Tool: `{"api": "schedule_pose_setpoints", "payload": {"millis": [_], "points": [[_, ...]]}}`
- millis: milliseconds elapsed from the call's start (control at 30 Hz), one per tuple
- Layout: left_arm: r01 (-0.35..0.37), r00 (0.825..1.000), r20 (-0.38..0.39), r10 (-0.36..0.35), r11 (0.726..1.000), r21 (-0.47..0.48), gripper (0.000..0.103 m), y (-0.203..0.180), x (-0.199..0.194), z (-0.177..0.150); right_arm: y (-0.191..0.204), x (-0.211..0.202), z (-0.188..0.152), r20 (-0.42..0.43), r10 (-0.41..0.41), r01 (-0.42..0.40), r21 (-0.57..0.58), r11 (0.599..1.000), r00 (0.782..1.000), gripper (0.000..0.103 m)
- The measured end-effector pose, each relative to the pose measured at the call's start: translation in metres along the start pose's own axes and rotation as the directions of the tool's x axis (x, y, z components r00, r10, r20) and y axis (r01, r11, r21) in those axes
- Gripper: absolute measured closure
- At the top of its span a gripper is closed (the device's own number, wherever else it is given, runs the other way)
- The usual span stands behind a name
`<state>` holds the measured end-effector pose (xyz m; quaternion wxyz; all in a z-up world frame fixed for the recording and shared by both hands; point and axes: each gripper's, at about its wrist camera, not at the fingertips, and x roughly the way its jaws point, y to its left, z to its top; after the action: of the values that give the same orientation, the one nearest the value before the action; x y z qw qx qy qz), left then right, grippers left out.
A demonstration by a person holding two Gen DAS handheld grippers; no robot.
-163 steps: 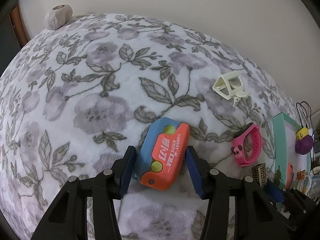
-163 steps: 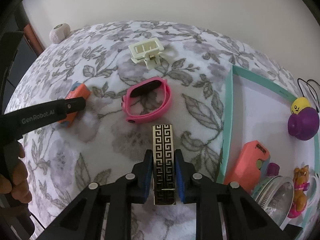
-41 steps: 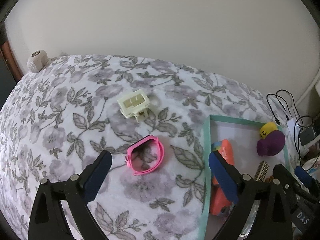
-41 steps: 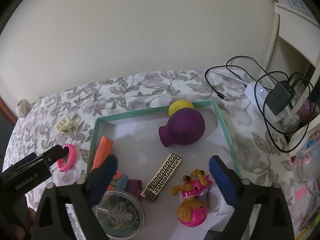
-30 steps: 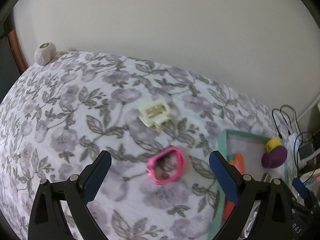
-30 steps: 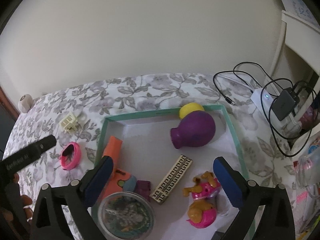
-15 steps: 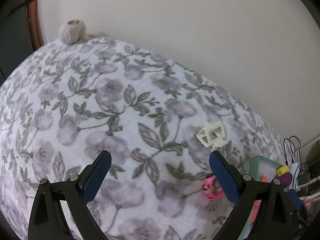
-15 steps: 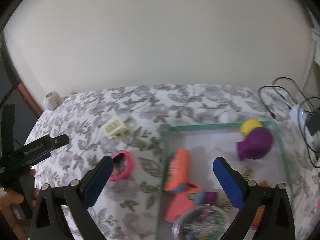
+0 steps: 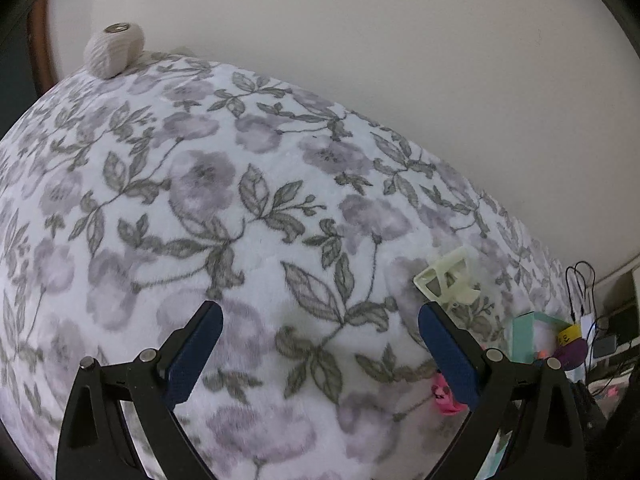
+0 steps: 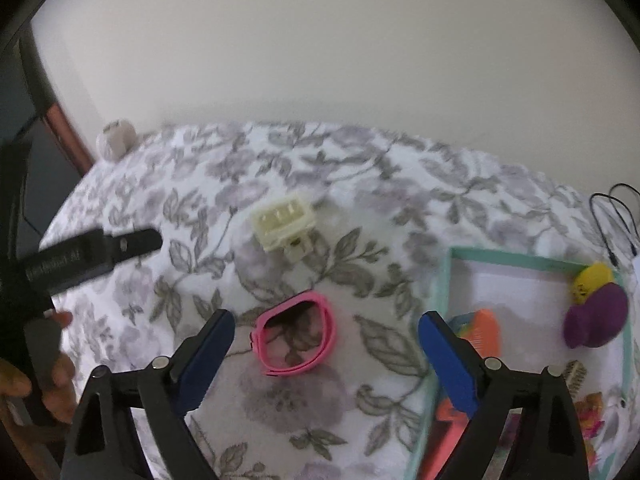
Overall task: Organize rigid objects
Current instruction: 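Grasp the cream clip with left tool while right tool grasps the pink watch band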
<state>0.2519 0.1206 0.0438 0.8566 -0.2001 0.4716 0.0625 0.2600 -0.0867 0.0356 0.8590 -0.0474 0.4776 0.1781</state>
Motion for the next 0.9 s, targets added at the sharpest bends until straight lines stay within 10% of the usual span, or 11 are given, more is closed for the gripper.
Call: {"api": "schedule_pose_setpoints", "payload": {"millis": [533,900], "points": [[0.13,0.992,-0.023,-0.128,0.975,0.179,0.005,-0.048,0.033,0.01,0.019,0.036,-0.01,-0.054,-0.043,0.038,-0.083,0.996,0.998,0.016],[0.151,0.988,-0.03,-0.148,0.963,0.223,0.005,-0.072,0.046,0.007,0.011,0.039,-0.008,-0.036,-0.037,0.035,-0.058,0.998,0.999,0.04]]}}
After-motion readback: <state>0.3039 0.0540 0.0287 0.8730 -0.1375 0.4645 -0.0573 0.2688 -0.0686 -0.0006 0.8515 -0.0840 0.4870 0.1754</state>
